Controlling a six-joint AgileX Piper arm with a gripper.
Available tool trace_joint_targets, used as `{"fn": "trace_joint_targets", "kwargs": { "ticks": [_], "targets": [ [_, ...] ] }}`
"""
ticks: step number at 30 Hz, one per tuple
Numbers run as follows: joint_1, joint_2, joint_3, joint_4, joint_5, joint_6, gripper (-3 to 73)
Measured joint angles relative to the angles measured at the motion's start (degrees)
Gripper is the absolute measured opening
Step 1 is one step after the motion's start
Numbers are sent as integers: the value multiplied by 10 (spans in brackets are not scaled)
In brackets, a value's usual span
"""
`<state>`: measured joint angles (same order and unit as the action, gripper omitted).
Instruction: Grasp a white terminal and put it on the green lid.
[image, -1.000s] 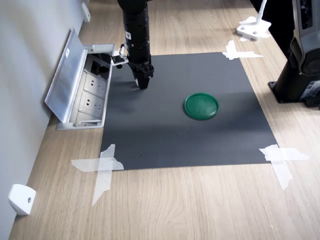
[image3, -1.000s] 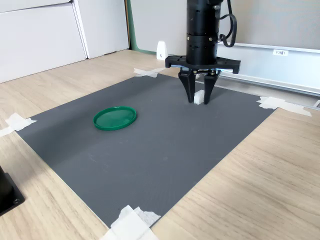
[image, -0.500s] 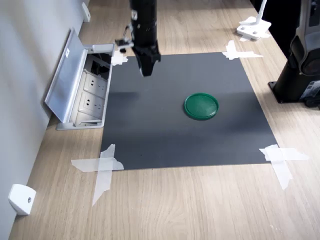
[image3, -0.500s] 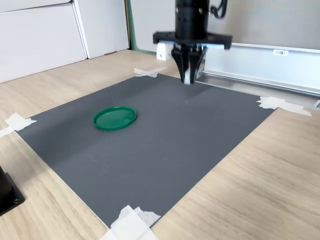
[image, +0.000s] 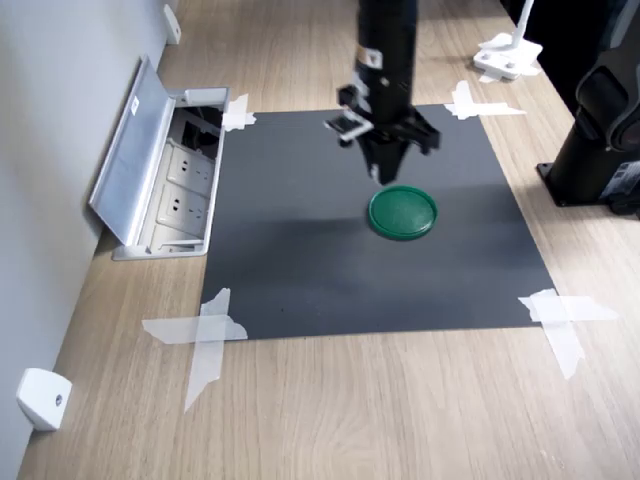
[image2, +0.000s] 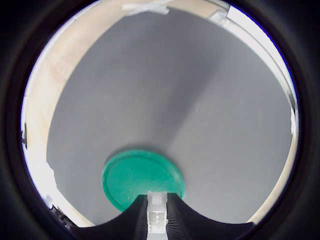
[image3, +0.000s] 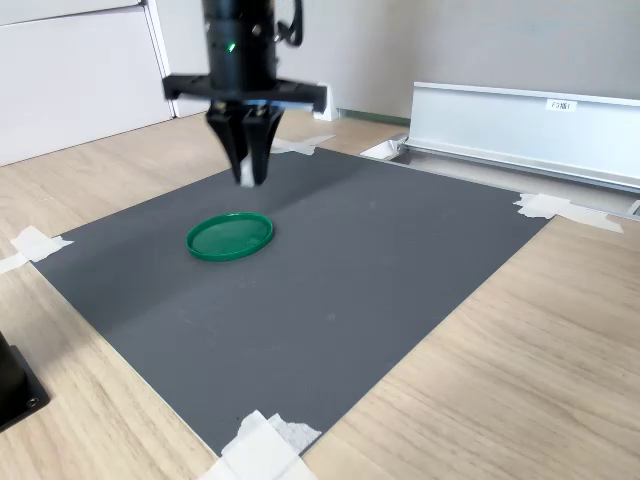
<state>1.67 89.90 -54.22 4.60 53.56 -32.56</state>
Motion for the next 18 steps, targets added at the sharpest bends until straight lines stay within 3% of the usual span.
{"fn": "trace_joint_targets", "kwargs": {
  "ticks": [12,18],
  "targets": [
    [0,-2,85,-9,-95,-3,90],
    [0,-5,85,31,-99,-40,106]
  ]
}}
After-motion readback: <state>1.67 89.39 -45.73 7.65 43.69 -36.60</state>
